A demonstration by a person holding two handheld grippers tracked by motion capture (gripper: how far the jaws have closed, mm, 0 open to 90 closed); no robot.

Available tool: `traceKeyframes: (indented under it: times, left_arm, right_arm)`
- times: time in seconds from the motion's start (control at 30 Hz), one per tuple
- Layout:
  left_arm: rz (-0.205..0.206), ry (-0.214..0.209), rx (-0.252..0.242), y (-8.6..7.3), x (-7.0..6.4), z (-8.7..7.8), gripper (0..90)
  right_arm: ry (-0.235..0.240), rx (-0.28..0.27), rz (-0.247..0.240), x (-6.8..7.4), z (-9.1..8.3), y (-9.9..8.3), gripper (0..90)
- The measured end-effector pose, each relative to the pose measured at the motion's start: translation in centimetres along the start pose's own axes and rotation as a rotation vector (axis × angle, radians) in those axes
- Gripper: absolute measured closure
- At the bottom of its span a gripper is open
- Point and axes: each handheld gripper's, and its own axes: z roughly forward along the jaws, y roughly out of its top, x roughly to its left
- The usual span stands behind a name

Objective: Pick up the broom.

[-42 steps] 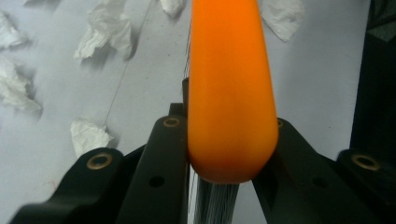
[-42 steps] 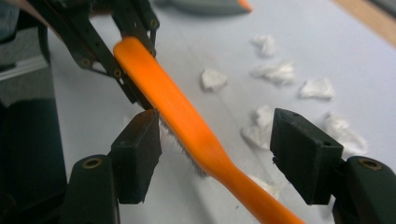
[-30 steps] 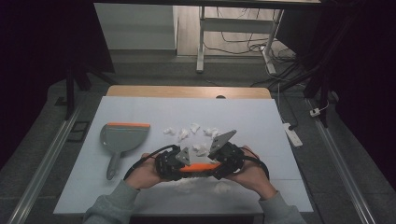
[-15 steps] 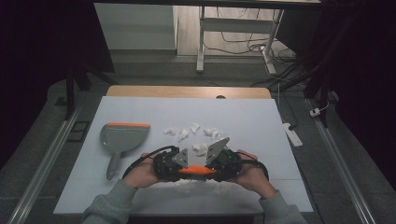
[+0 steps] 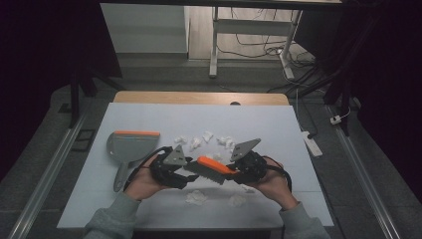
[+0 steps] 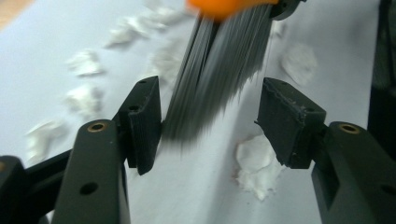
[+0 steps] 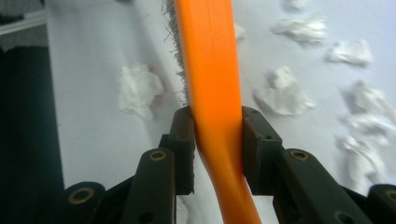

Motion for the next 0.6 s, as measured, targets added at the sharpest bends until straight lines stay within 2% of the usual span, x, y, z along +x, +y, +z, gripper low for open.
traceKeyframes:
  times: [0.07,0.3,0.43,0.6]
  left_arm:
    - [-0.023,0.038,-0.013,-0.9,0.2,-0.9,40.5]
    - [-0.152,0.162,-0.049,-4.0,1.4,-3.5,40.5]
    - [-0.189,0.203,-0.060,-5.8,1.3,-4.7,39.2]
    - [-0.246,0.230,-0.057,-8.2,1.2,-5.7,36.0]
  right_arm:
    - [-0.017,-0.013,0.033,-0.6,-0.4,-0.4,68.2]
    - [-0.046,-0.034,0.086,-1.5,-0.7,-1.1,68.2]
    - [-0.067,-0.044,0.123,-2.1,-1.1,-1.5,68.2]
    - [-0.103,-0.073,0.170,-2.9,-1.8,-2.2,68.2]
